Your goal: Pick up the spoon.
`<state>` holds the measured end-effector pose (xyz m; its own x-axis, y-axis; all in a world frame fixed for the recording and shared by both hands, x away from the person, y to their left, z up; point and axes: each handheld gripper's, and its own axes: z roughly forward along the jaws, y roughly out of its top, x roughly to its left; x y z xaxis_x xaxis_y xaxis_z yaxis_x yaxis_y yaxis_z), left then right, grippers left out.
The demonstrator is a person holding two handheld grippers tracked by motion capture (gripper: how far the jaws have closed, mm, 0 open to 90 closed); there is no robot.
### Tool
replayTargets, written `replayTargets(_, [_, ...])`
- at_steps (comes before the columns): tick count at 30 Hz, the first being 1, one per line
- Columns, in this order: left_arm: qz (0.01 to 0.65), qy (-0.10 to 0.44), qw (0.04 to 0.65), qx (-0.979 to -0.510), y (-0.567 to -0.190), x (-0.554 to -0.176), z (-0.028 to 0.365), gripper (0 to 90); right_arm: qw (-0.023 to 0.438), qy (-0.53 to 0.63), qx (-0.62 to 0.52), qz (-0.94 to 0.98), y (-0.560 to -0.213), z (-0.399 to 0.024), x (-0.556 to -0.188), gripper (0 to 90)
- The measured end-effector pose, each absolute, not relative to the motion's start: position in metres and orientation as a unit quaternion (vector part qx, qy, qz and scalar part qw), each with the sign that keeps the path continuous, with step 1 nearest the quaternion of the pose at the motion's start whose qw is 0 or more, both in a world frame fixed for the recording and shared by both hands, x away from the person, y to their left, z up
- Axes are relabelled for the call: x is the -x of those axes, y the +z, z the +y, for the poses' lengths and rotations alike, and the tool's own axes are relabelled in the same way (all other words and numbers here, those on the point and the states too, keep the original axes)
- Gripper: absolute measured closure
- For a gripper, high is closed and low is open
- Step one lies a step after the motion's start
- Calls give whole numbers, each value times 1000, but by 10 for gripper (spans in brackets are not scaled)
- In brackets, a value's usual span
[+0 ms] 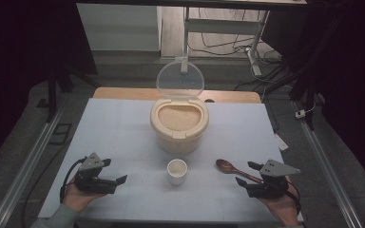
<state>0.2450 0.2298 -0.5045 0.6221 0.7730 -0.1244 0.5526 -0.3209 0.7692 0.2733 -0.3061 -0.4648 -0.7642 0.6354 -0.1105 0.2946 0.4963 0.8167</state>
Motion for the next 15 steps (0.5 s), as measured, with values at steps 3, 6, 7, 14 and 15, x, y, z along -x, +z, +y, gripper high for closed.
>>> replayTargets(3, [414,133,408,-802,-505,-246,229,102,193,391,-271,858,-456,-307,-278,272])
replayTargets(6, [413,134,406,-804,-505,-246,229,99,189,371,-266,869,-447,-307,-282,273])
replayTargets(7, [413,133,405,-804,-505,-246,229,98,190,366,-264,872,-444,-306,-283,274])
replayTargets(14, [413,130,403,-806,-506,-245,229,98,177,335,-259,888,-432,-302,-291,285])
replayTargets(15, [413,130,402,-807,-506,-245,229,98,176,326,-259,892,-431,-302,-292,285])
